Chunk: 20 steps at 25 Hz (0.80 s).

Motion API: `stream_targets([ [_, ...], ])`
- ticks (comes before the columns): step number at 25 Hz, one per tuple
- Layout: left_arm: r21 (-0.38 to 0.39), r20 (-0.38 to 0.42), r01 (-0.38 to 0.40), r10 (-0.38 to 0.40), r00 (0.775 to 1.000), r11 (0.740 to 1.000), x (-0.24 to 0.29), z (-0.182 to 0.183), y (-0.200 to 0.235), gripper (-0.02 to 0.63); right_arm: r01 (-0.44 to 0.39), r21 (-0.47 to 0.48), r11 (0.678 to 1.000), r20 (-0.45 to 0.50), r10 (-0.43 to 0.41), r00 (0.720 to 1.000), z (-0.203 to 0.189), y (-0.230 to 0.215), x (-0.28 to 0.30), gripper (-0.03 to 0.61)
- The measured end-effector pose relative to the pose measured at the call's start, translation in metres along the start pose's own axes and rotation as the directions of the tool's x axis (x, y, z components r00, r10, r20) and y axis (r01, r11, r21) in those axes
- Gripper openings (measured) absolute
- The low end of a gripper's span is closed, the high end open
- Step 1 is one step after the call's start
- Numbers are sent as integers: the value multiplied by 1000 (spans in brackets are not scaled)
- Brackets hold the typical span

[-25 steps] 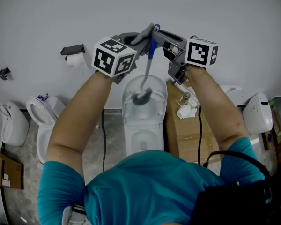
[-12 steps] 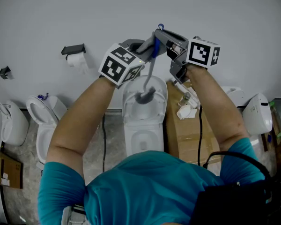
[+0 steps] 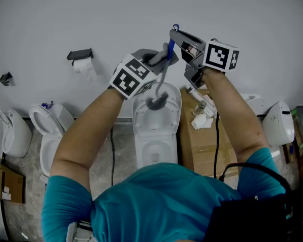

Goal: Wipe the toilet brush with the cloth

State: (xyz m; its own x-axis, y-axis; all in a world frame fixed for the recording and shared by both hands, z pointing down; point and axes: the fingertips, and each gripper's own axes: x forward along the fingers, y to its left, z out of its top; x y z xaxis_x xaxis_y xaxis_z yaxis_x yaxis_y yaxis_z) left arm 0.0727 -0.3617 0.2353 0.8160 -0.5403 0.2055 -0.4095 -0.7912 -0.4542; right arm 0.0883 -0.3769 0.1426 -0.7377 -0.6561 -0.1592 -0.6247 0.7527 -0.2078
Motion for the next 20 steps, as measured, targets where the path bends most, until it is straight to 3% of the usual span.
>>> stream_targets([
  [15, 26, -100, 59, -57, 993, 998, 17, -52, -45, 12, 25, -6, 1000, 79, -24, 997, 29, -8, -15, 51],
  [20, -1, -138, 100, -99, 985, 995, 22, -77, -65, 12, 24, 5, 1000, 101, -25, 995, 34, -10, -19, 51],
])
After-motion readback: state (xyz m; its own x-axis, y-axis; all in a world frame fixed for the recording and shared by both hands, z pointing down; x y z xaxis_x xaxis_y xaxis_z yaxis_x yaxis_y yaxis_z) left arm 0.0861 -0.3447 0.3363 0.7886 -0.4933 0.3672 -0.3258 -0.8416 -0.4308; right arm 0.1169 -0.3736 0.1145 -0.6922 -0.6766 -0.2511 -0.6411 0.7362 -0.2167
